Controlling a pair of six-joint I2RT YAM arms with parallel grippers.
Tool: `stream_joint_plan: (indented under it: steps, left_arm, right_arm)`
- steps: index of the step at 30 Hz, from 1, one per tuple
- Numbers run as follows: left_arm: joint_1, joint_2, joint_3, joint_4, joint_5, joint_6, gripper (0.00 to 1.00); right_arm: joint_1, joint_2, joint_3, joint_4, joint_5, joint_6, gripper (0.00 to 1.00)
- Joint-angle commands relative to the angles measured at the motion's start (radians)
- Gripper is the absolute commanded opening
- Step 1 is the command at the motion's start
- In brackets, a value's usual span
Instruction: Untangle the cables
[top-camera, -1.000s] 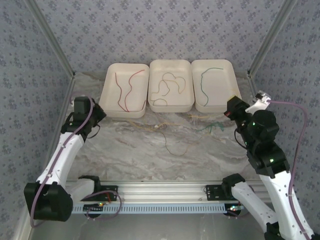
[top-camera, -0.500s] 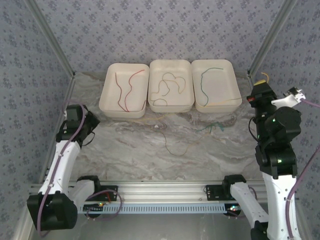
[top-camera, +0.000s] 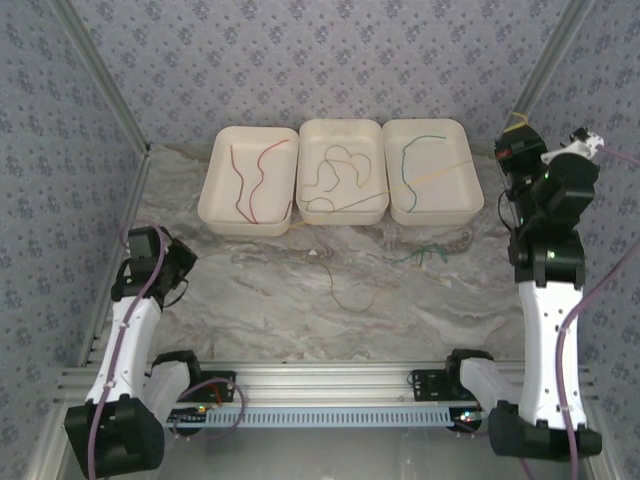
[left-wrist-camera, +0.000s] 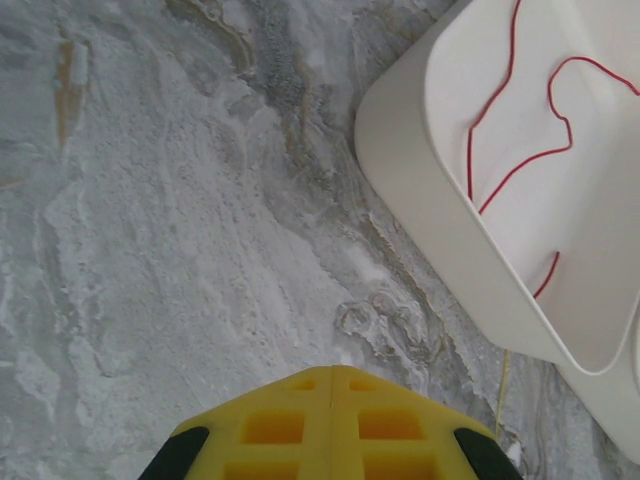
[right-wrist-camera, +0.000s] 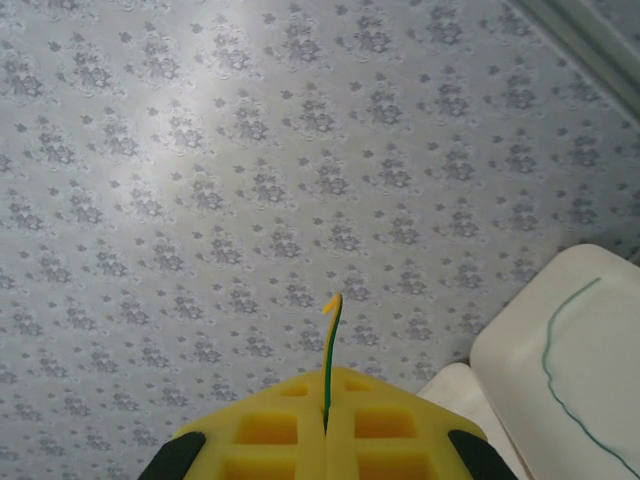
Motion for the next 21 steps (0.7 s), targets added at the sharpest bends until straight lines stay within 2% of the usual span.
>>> stream_joint_plan:
  steps: [1,7,11,16,19,21]
  left_arm:
    - [-0.052,0.014,0.028,0.068,0.038,-0.033,0.0]
    - [-0.342,0.127,0.153,0.183,-0.018,-0.113,0.0]
    - [-0.521,0.319,0.335,0.277,-0.048,-0.119,0.0]
    - [-0.626,0.613,0.625,0.296,-0.05,-0.103,0.0]
    - [-0.641,0.766,0.761,0.273,-0.068,-0.093,0.0]
    - [-0.642,0.854,0.823,0.275,-0.074,-0.091,0.0]
  right_arm:
    - [-0.001,0.117,0.108,0.191,-0.128,0.03,0.0]
    - [0.087,0.495,0.45,0.228,-0.291,0.006,0.0]
    - [0.133,0.743,0.699,0.25,-0.356,0.009,0.0]
    - [0.163,1.042,1.094,0.135,-0.367,-0.022,0.0]
    - [0.173,1.218,1.331,0.043,-0.357,-0.045,0.0]
    - [0.179,1.297,1.39,0.035,-0.36,-0.038,0.0]
